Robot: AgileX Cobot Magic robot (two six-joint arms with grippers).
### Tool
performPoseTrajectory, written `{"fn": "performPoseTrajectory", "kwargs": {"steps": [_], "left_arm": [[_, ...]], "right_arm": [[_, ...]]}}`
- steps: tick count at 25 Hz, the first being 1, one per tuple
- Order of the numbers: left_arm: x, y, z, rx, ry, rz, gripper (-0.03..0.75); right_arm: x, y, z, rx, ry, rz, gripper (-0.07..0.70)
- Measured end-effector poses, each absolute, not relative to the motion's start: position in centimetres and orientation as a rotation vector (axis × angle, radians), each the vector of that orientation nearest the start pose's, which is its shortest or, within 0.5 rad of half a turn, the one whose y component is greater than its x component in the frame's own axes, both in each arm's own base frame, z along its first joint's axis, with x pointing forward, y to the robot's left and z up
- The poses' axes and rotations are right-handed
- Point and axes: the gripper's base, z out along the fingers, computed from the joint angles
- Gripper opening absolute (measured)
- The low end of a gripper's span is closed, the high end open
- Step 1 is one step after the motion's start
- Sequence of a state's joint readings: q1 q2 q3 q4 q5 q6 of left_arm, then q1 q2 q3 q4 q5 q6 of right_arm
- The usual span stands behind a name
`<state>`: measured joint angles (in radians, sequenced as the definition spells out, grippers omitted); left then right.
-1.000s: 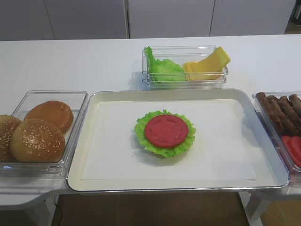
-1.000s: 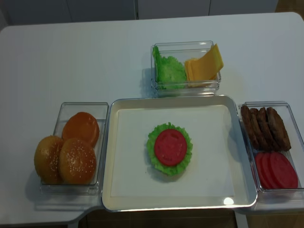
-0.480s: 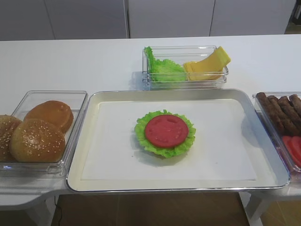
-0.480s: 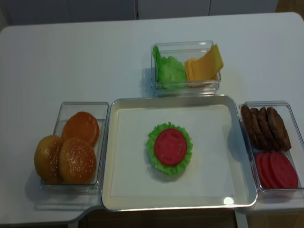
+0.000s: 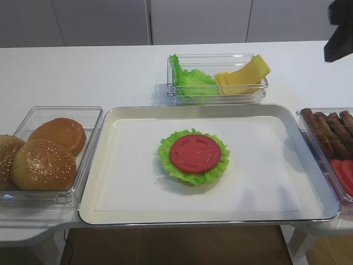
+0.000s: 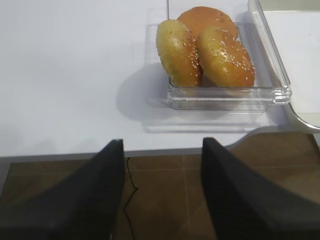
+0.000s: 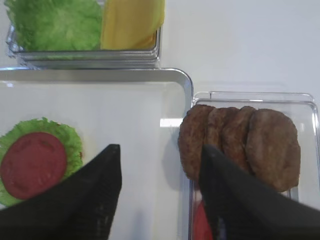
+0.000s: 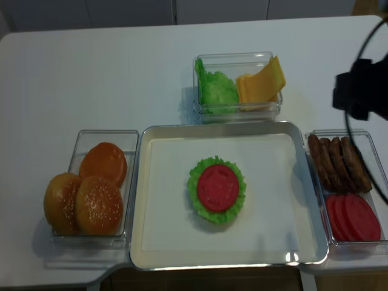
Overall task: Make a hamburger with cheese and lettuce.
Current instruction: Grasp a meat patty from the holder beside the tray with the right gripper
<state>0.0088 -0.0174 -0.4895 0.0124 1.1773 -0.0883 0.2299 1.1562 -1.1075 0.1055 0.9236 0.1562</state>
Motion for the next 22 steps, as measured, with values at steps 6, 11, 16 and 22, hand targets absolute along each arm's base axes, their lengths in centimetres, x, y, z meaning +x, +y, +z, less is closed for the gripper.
{"fn": "performPoseTrajectory", "kwargs": {"steps": [6, 11, 16, 22], "left_arm": [[-1.2, 0.1, 26.5, -0.106, 2.151, -0.031, 0.37], [-1.2, 0.1, 26.5, -0.106, 2.151, -0.031, 0.37], [-1.2, 0.1, 26.5, -0.106, 2.151, -0.031, 0.37], [-1.2, 0.1, 26.5, -0.106, 2.151, -0.031, 0.37]], "right_arm": [[24.9, 8.7, 32.0, -0.123, 2.642, 0.126, 0.38], [26.6, 9.9, 29.0, -0.173, 2.738, 0.002, 0.379], [27.9, 9.9, 26.9, -0.181, 2.779, -0.12, 0.377], [28.5, 9.9, 25.9, -0.194, 2.8, -0.168, 0.377]]}}
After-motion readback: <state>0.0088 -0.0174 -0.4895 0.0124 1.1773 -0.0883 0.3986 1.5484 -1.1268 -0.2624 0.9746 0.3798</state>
